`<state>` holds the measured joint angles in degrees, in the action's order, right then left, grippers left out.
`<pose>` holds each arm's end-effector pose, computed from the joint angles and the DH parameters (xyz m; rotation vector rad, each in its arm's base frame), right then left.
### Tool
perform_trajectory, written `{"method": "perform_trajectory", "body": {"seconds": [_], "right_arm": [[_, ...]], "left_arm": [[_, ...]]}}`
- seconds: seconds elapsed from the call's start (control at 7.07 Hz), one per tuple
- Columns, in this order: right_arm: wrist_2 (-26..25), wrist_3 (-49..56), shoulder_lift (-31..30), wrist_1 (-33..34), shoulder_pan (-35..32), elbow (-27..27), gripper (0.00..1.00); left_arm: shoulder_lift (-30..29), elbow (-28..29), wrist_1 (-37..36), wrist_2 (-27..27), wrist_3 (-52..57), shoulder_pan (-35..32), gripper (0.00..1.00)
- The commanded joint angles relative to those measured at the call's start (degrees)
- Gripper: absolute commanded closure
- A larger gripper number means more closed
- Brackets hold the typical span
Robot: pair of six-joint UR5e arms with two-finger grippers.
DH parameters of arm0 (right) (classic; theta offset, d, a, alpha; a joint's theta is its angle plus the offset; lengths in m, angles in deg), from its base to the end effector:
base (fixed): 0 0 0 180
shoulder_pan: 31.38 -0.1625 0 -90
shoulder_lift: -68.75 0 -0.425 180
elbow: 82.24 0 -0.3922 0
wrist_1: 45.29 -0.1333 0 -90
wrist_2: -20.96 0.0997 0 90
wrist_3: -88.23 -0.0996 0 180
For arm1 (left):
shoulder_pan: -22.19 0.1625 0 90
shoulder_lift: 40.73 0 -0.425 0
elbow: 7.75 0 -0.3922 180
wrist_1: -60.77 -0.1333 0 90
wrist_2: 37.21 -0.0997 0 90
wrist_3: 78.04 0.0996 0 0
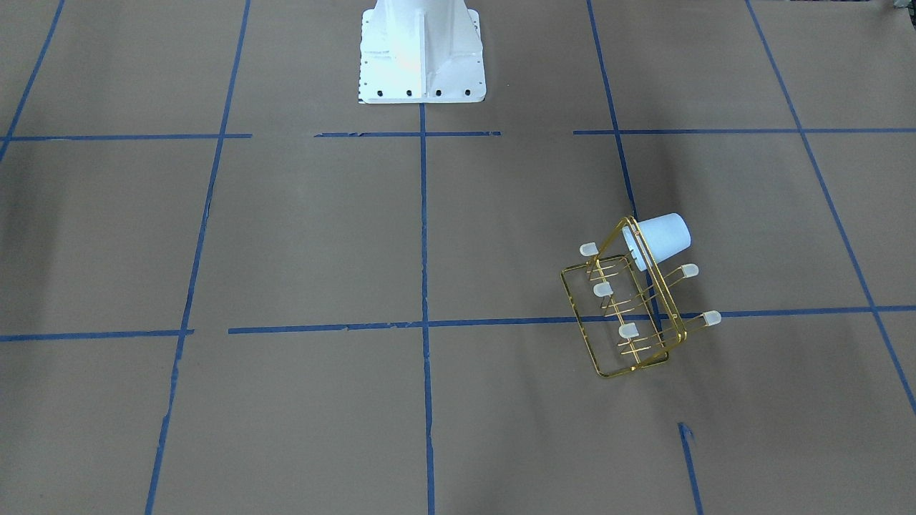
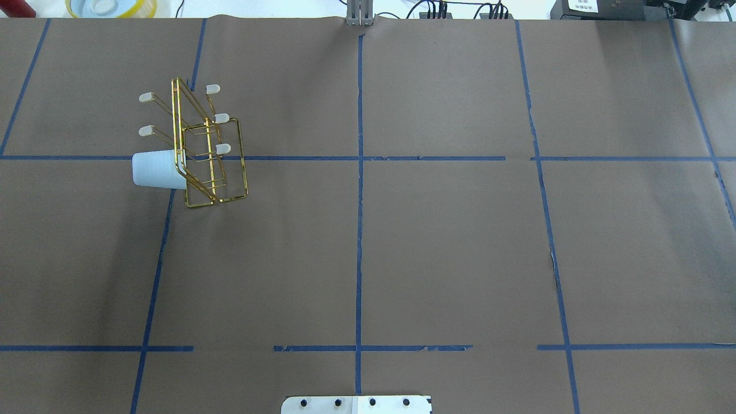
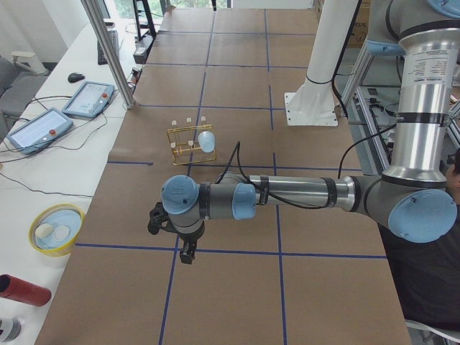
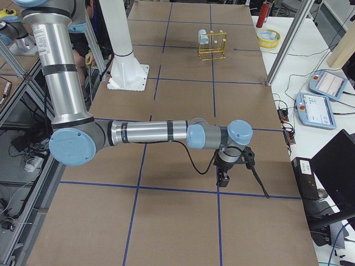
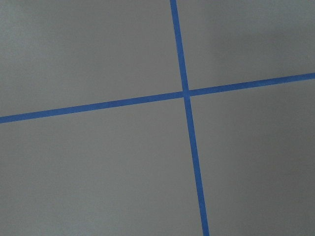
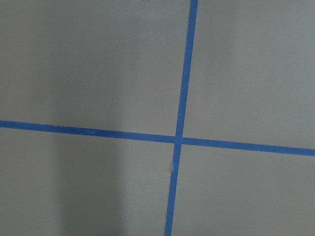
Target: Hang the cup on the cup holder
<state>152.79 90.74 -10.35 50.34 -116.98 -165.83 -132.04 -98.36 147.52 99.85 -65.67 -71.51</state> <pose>0.0230 -0.5730 0.6253 -0.0311 -0.7300 -0.1079 -0.0925 -0.4949 0.6444 0.0932 0.8170 0.1332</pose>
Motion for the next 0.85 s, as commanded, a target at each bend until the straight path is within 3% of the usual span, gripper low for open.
{"method": "perform_trajectory", "body": {"seconds": [0.0,0.71], "right_arm": [[0.0,0.0,0.0,0.0,0.0,0.0,0.00],[0.0,0.0,0.0,0.0,0.0,0.0,0.00]], "left_arm": [[-0.1,-0.2,0.0,0.0,-0.1,0.0,0.00],[1.7,0.4,-0.1,-0.2,0.0,-0.1,0.00]]}}
